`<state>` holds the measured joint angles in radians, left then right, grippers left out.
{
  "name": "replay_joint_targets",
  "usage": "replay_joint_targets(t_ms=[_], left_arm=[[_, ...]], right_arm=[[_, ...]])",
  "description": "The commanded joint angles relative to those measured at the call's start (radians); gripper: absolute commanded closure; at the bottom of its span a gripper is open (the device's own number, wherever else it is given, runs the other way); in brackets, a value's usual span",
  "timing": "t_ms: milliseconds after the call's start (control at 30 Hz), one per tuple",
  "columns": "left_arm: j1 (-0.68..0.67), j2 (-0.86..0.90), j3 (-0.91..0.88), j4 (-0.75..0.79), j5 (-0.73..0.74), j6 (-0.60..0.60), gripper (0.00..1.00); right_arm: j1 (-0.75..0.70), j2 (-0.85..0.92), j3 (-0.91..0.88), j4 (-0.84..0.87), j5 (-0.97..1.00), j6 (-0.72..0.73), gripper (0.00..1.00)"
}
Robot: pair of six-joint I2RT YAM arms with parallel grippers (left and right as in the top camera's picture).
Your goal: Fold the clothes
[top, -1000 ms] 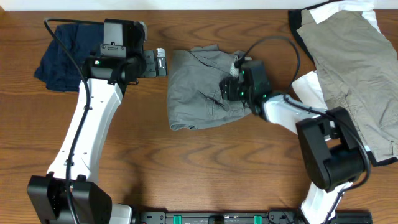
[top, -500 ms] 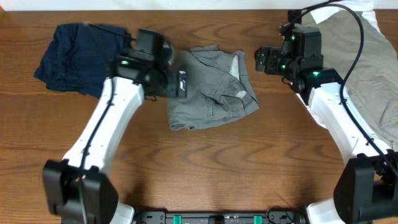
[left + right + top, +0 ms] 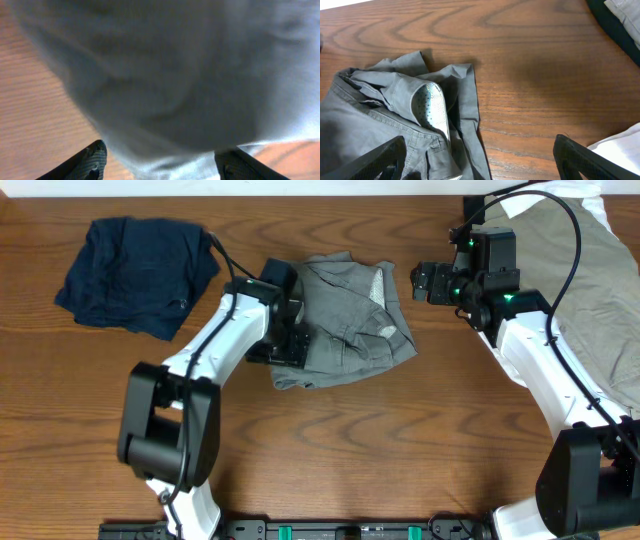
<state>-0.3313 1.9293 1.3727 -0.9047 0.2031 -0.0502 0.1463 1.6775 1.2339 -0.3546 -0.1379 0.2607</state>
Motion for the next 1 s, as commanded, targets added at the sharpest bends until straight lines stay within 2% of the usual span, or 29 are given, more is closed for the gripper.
replay_joint_targets(t_ms=[0, 233, 400, 567, 833, 967], left_arm=[[0.001, 0.076, -0.018, 0.01, -0.034, 0.013, 0.31], [0.009, 0.206, -0.018, 0.059, -0.272, 0.012, 0.29], [0.052, 0.222, -0.018, 0.193, -0.478, 0.013, 0.29], [0.121, 0.221, -0.018, 0.42, -0.66, 0.014, 0.14], [0.219, 0.219, -0.017, 0.792, -0.668, 0.14, 0.09], [0.21, 0.192, 0.012, 0.832, -0.667, 0.278, 0.08]], right_arm=[[-0.009, 0.0, -0.002, 0.0, 0.008, -0.016, 0.08], [-0.009, 0.0, -0.002, 0.0, 0.036, -0.015, 0.08], [-0.009, 0.0, -0.002, 0.002, 0.037, -0.015, 0.07], [-0.009, 0.0, -0.002, 0.006, 0.037, -0.015, 0.07], [-0.009, 0.0, -0.002, 0.006, 0.037, -0.016, 0.07], [-0.009, 0.0, -0.002, 0.006, 0.045, -0.015, 0.07]])
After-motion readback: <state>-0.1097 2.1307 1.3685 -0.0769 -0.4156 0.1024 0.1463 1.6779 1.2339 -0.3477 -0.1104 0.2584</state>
